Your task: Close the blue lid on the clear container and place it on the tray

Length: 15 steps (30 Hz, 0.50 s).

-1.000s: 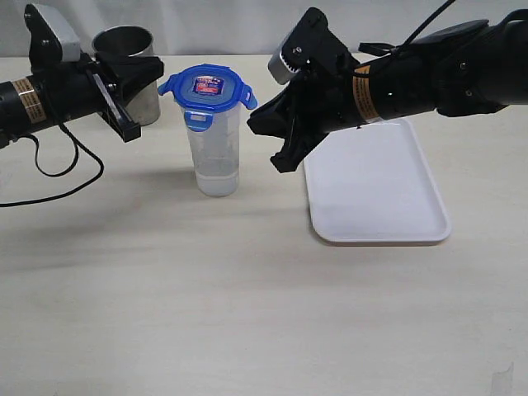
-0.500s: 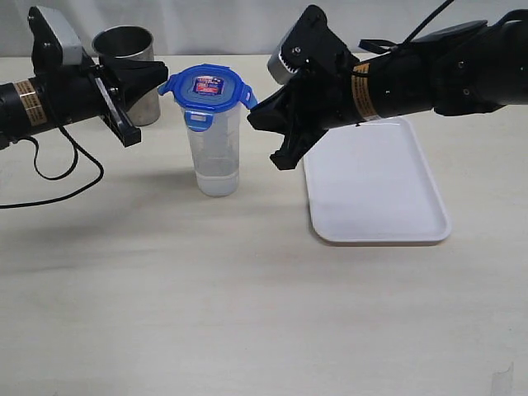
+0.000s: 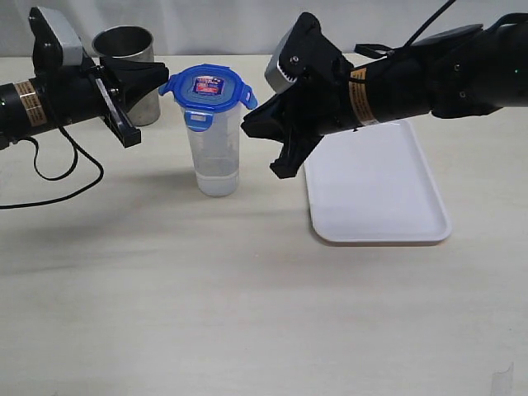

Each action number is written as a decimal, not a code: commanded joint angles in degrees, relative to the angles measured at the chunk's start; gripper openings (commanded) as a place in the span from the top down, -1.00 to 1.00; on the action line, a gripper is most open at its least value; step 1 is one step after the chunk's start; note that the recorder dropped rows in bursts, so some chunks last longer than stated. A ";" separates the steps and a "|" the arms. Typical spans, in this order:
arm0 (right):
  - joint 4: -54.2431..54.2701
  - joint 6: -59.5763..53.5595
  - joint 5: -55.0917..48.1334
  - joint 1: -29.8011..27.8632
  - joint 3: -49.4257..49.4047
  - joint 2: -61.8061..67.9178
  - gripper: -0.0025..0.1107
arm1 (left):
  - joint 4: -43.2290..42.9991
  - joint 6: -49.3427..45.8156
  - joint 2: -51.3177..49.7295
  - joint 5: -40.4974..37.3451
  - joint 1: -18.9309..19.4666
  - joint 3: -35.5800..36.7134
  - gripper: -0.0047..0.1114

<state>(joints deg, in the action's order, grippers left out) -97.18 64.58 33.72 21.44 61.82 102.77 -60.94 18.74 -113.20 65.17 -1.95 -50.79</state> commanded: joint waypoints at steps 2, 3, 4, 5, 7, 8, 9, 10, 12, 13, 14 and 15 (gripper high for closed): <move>5.05 -3.85 -0.89 0.06 0.13 0.42 0.88 | 0.15 0.64 -0.08 0.45 -0.13 -0.36 0.92; 5.05 -3.85 -0.89 0.06 0.13 0.42 0.88 | 0.15 0.64 -0.08 0.45 -0.13 -0.36 0.92; 5.05 -3.85 -0.89 0.06 0.13 0.42 0.88 | 0.15 0.63 -0.08 0.55 -0.13 -0.36 0.92; 5.05 -3.97 -0.89 0.06 0.13 0.42 0.88 | 0.15 0.63 -0.08 0.68 -0.13 -0.36 0.92; 5.05 -3.97 -1.58 0.06 0.13 0.42 0.88 | 0.15 0.63 -0.08 1.12 -0.13 -0.36 0.92; 5.05 -3.97 -2.45 0.06 0.13 0.42 0.88 | 0.15 0.63 -0.08 1.40 -0.13 -0.36 0.92; 5.05 -3.97 -2.89 0.06 0.13 0.42 0.88 | 0.15 0.63 -0.08 1.52 -0.13 -0.36 0.92; 5.05 -3.97 -3.44 0.06 0.13 0.42 0.88 | 0.15 0.63 -0.08 1.52 -0.13 -0.36 0.92; 5.05 -3.97 -4.29 0.06 0.13 0.42 0.88 | 0.15 0.63 -0.08 1.52 -0.13 -0.36 0.92; 5.05 -3.97 -4.29 0.06 0.13 0.42 0.88 | 0.15 0.63 -0.08 1.52 -0.13 -0.36 0.92; 5.05 -3.97 -4.54 0.06 0.13 0.42 0.88 | 0.01 0.63 -0.08 1.54 -0.13 -0.36 0.92; 5.05 -3.97 -4.54 0.06 0.13 0.42 0.88 | 0.01 0.63 -0.08 1.54 -0.13 -0.36 0.92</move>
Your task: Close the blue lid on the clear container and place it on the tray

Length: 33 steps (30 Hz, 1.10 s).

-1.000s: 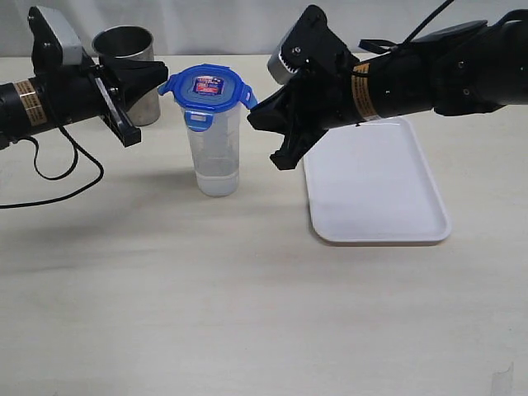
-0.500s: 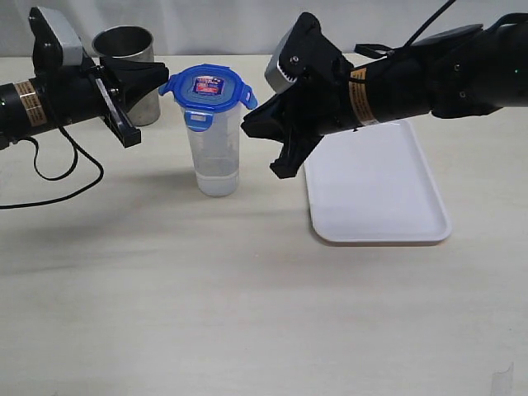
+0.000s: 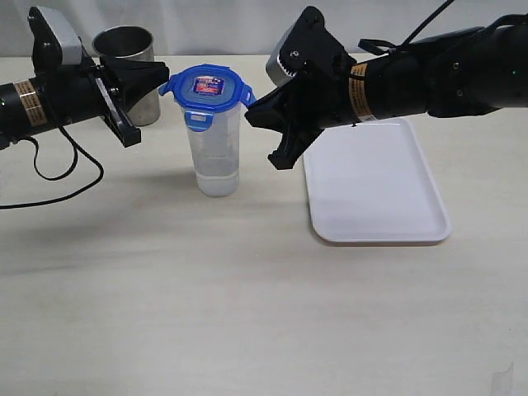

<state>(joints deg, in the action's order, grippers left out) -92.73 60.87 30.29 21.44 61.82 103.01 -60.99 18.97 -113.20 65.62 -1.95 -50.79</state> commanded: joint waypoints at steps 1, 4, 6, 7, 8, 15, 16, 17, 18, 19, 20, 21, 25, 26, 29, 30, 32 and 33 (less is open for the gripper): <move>0.59 -0.25 -1.12 0.06 0.13 0.18 0.88 | -0.04 0.40 -0.08 1.09 -0.13 -0.36 0.92; 0.73 -0.53 -1.91 0.06 0.13 0.18 0.88 | -1.07 0.40 -0.08 1.09 -0.13 -0.36 0.92; 0.85 -0.53 -2.00 0.06 0.13 0.18 0.88 | -1.08 0.40 0.02 0.98 -0.13 -0.36 0.92; 0.85 -0.53 -2.00 0.06 0.13 0.18 0.88 | -1.08 0.40 0.02 0.98 -0.13 -0.36 0.92; 0.85 -0.53 -2.00 0.06 0.13 0.18 0.88 | -1.08 0.40 0.02 0.98 -0.13 -0.36 0.92; 0.83 -0.68 -2.00 0.06 0.13 0.18 0.88 | -1.08 0.40 0.02 0.21 -0.13 -0.36 0.92; 0.83 -0.68 -2.00 0.06 0.13 0.18 0.88 | -0.96 0.40 0.02 0.20 -0.13 -0.36 0.92; 0.83 -0.68 -2.00 0.06 0.13 0.18 0.88 | -0.95 0.40 0.02 0.00 -0.13 -0.36 0.92; 0.83 -0.66 -1.90 0.06 0.13 0.18 0.88 | -0.85 0.40 0.02 -0.07 -0.13 -0.36 0.92; 0.83 -0.66 -1.73 0.06 0.13 0.18 0.88 | -0.73 0.40 0.02 -0.11 -0.13 -0.36 0.92; 0.61 -0.28 -1.22 0.06 0.13 0.07 0.88 | -0.55 0.40 0.02 -0.21 -0.03 -0.36 0.92; 0.10 0.20 -0.61 0.06 0.13 -0.14 0.88 | -0.28 0.40 0.02 -0.37 -0.03 -0.36 0.92; -7.22 5.55 -0.20 0.06 0.13 -2.60 0.88 | 1.69 0.40 0.10 -2.81 0.08 -0.36 0.92; -7.22 7.67 -0.54 0.06 0.13 -3.78 0.88 | 3.00 0.40 0.10 -4.15 0.08 -0.36 0.92; -7.22 9.81 -1.81 0.06 -0.55 -7.86 0.88 | 4.54 0.40 0.10 -5.83 0.49 -0.36 0.92; -7.22 10.11 -2.37 0.06 -0.85 -9.38 0.88 | 4.54 0.40 0.10 -5.58 0.64 -0.36 0.92; -7.22 12.30 -5.59 0.06 -1.19 -11.87 0.88 | 4.65 0.40 0.10 -5.74 0.62 -0.36 0.92; -7.22 13.35 -8.73 0.06 -1.33 -12.98 0.88 | 4.65 0.40 0.10 -5.74 0.62 -0.36 0.92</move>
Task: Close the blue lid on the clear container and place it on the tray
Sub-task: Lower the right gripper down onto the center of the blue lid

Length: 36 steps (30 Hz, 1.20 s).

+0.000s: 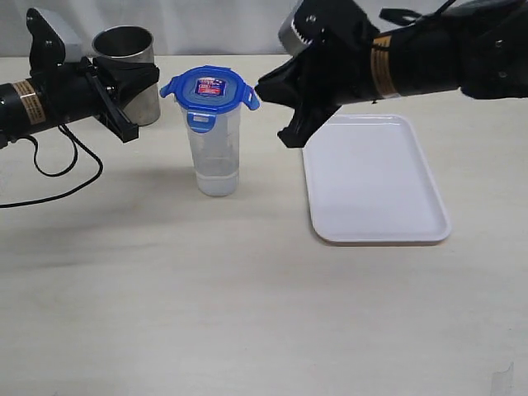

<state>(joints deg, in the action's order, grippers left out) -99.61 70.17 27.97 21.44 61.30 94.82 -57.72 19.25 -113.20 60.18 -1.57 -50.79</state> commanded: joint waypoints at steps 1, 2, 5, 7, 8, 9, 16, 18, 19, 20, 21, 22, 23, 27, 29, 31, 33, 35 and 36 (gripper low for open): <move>-0.33 4.67 -9.73 0.06 -0.84 -5.74 0.88 | 1.38 0.12 0.10 -0.29 0.25 -0.36 0.92; -0.33 5.97 -14.97 0.06 -0.94 -6.47 0.88 | 1.38 0.12 0.10 -0.20 0.25 -0.36 0.92; -0.33 10.99 -39.27 1.47 -0.94 -7.20 0.88 | 1.38 0.24 0.10 -0.20 0.25 -0.36 0.92; 3.59 8.98 -52.57 2.97 -0.51 -7.06 0.88 | 1.01 1.00 0.10 -0.64 0.25 -0.36 0.92; 8.32 4.00 -55.82 3.37 0.31 -6.97 0.88 | 0.87 2.09 0.10 -1.56 0.25 -0.36 0.92; 15.68 -3.66 -56.77 3.35 1.66 -6.66 0.88 | 0.59 3.05 0.10 -2.54 0.25 -0.36 0.92; 63.55 -52.15 -66.46 3.37 16.88 -2.62 0.88 | -3.09 7.67 2.12 -10.28 0.25 -0.25 0.92; 71.02 -59.80 -69.51 3.83 20.28 -1.62 0.88 | -5.68 9.45 2.56 -11.08 0.25 -0.25 0.92; 75.38 -64.52 -71.65 4.07 22.26 -1.06 0.88 | -7.01 10.18 2.54 -11.37 0.25 -0.25 0.92; 80.20 -68.43 -73.15 4.07 23.94 -0.57 0.88 | -7.65 10.71 2.54 -11.91 0.14 -0.25 0.92; 85.60 -73.37 -74.85 4.07 26.16 0.25 0.88 | -7.63 11.17 2.54 -12.19 0.14 -0.25 0.92; 91.19 -78.32 -76.07 4.07 28.29 1.09 0.88 | -7.67 11.88 2.54 -12.41 0.14 -0.25 0.92; 95.29 -82.21 -76.87 4.07 29.96 2.06 0.88 | -7.67 12.31 2.54 -12.74 0.14 -0.25 0.92; 110.26 -93.04 -82.27 4.37 37.30 7.05 0.88 | -7.97 12.57 2.54 -13.13 0.14 -0.25 0.92; 111.61 -93.99 -85.03 5.39 40.10 9.51 0.88 | -7.97 12.71 2.54 -14.11 0.14 -0.25 0.92; 110.65 -93.99 -86.08 7.13 42.27 12.53 0.88 | -8.46 13.96 2.54 -14.59 0.14 -0.25 0.92; 109.33 -93.99 -85.56 8.92 43.73 15.15 0.88 | -9.48 15.16 2.54 -14.63 0.14 -0.25 0.92; 108.95 -93.99 -84.09 10.13 44.87 17.15 0.88 | -9.97 15.30 2.54 -14.63 0.14 -0.25 0.92; 108.95 -93.99 -83.00 10.70 45.39 17.90 0.88 | -10.29 15.46 2.54 -14.63 0.14 -0.25 0.92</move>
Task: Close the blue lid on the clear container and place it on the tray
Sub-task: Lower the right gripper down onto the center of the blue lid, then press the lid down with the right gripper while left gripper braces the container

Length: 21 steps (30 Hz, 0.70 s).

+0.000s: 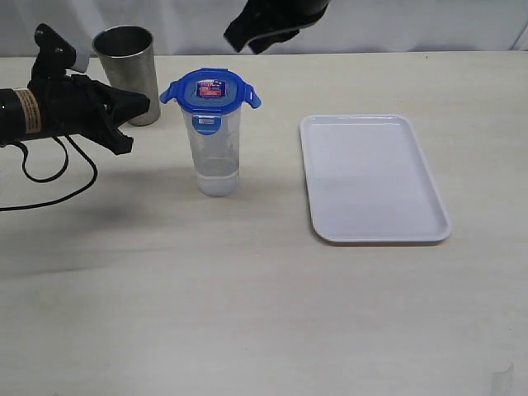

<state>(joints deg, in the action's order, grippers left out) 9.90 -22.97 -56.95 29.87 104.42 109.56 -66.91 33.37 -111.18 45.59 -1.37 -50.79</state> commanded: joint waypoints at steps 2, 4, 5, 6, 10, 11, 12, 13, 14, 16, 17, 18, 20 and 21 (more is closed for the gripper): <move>-0.56 -0.85 3.77 3.01 3.45 4.29 0.88 | -1.22 1.33 0.52 0.07 -0.06 -0.25 0.92; -0.33 -0.85 4.40 3.45 4.21 5.38 0.88 | -1.22 1.33 0.52 0.61 -0.06 -0.25 0.92; -0.33 -0.85 4.40 3.48 4.61 5.93 0.88 | -1.22 1.33 0.52 1.19 -0.06 -0.25 0.92; -0.33 -0.85 4.40 3.60 4.67 6.58 0.88 | -1.22 1.33 0.52 1.61 -0.06 -0.25 0.92; 1.08 -0.85 4.12 3.60 4.74 8.51 0.88 | -1.22 1.33 0.52 2.62 -0.06 -0.25 0.92; 1.10 -0.96 3.83 3.60 4.74 8.92 0.88 | -1.22 1.33 0.52 2.62 -0.06 -0.25 0.92; 1.20 -1.08 3.38 3.60 4.74 9.39 0.88 | -1.22 1.33 0.52 2.73 -0.06 -0.25 0.92; 1.20 -1.08 2.99 3.60 4.74 9.67 0.88 | -1.22 1.33 0.52 2.73 -0.06 -0.25 0.92; 1.20 -1.33 2.39 3.60 4.74 10.03 0.88 | -1.22 1.33 0.52 2.85 -0.06 -0.25 0.92; 1.20 -1.46 1.13 3.60 4.74 10.91 0.88 | -1.22 1.33 0.52 3.14 -0.06 -0.25 0.92; 1.20 -1.46 0.69 3.60 4.74 11.24 0.88 | -1.22 1.33 0.52 3.41 -0.06 -0.25 0.92; 1.20 -1.46 0.69 3.60 4.74 11.59 0.88 | -1.22 1.21 0.52 3.67 -0.06 -0.25 0.92; 1.20 -1.72 0.58 3.60 4.74 12.16 0.88 | -1.50 1.21 0.52 4.70 -0.06 -0.25 0.92; 1.20 -1.85 0.58 3.60 4.74 12.16 0.88 | -1.88 1.21 0.52 5.22 -0.06 -0.25 0.92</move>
<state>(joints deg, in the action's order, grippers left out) 11.68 -23.71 -53.91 33.32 109.65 120.06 -68.50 34.25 -111.18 49.01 -1.37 -50.79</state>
